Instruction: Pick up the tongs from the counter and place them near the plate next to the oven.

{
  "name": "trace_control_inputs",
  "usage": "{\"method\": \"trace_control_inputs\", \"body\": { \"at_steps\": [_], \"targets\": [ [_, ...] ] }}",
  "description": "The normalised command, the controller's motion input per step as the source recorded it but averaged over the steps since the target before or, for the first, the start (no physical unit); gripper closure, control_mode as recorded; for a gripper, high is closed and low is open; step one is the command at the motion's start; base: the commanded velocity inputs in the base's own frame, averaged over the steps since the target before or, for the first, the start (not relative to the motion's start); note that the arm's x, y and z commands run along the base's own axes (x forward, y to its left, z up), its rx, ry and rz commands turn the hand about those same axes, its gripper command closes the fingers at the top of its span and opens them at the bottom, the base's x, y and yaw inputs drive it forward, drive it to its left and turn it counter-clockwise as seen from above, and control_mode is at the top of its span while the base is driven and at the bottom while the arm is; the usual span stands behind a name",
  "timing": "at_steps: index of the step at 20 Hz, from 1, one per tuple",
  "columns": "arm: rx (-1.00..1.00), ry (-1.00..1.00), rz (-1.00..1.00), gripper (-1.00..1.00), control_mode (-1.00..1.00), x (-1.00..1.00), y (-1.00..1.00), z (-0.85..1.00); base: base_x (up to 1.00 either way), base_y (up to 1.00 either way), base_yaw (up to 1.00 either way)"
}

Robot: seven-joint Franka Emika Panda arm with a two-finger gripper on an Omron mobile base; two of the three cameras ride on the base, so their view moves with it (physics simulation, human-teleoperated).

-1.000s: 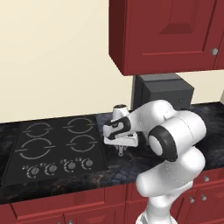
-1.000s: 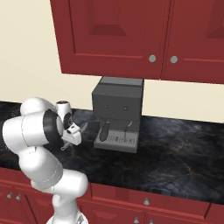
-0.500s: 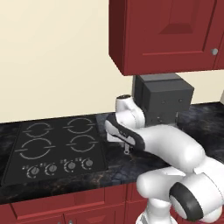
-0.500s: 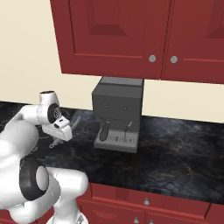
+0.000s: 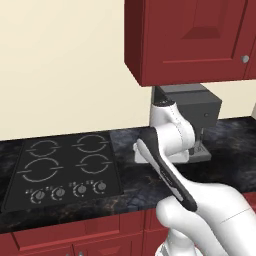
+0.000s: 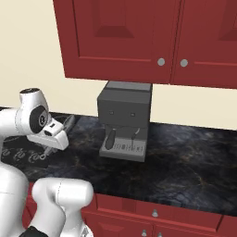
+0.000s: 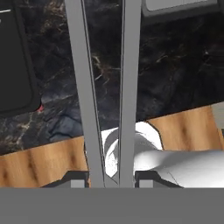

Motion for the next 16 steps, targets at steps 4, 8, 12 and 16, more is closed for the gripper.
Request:
{"method": "trace_control_inputs", "body": {
  "at_steps": [4,8,12,16],
  "targets": [
    [0.0,0.14,0.29,1.0,-1.0,0.0,-0.28,0.76,0.0,0.0,0.0],
    [0.0,0.0,0.21,1.0,-1.0,0.0,-0.3,0.59,0.0,0.0,0.0],
    [0.08,-0.16,0.07,1.0,-1.0,-0.11,-0.62,0.0,0.0,0.0,0.0],
    [0.1,-0.12,0.02,1.0,-1.0,-0.06,-0.27,0.06,0.0,0.0,0.0]
  ]
}}
